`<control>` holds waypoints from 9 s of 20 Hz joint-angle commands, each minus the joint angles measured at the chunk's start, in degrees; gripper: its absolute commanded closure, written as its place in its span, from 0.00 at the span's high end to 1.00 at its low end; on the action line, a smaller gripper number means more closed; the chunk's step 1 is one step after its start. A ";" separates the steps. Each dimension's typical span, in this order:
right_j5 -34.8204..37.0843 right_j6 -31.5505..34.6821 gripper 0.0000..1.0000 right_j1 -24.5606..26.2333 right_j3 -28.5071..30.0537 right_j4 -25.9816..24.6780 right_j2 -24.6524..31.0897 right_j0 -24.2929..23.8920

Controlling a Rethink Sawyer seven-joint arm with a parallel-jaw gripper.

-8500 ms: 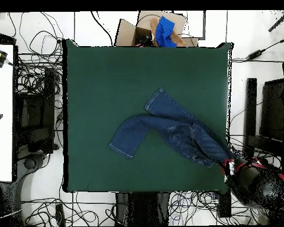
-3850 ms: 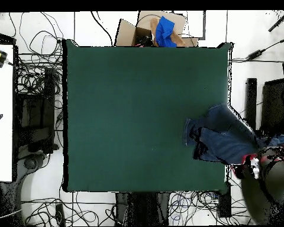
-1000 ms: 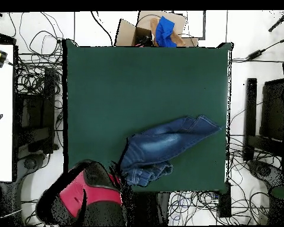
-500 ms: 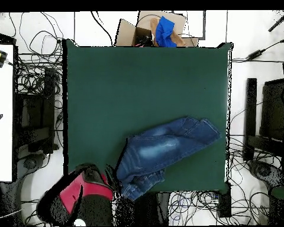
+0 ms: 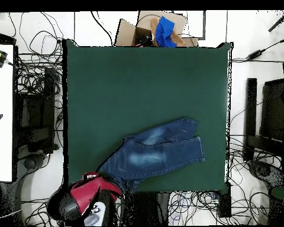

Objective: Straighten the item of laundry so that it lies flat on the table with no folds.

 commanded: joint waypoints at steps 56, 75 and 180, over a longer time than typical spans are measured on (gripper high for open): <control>17.63 -76.27 1.00 8.34 -10.85 -29.15 35.95 -69.89; 7.96 -94.62 1.00 22.80 -22.48 -36.08 29.05 -70.94; 57.00 -58.84 0.00 -2.55 -41.23 0.17 19.35 -18.18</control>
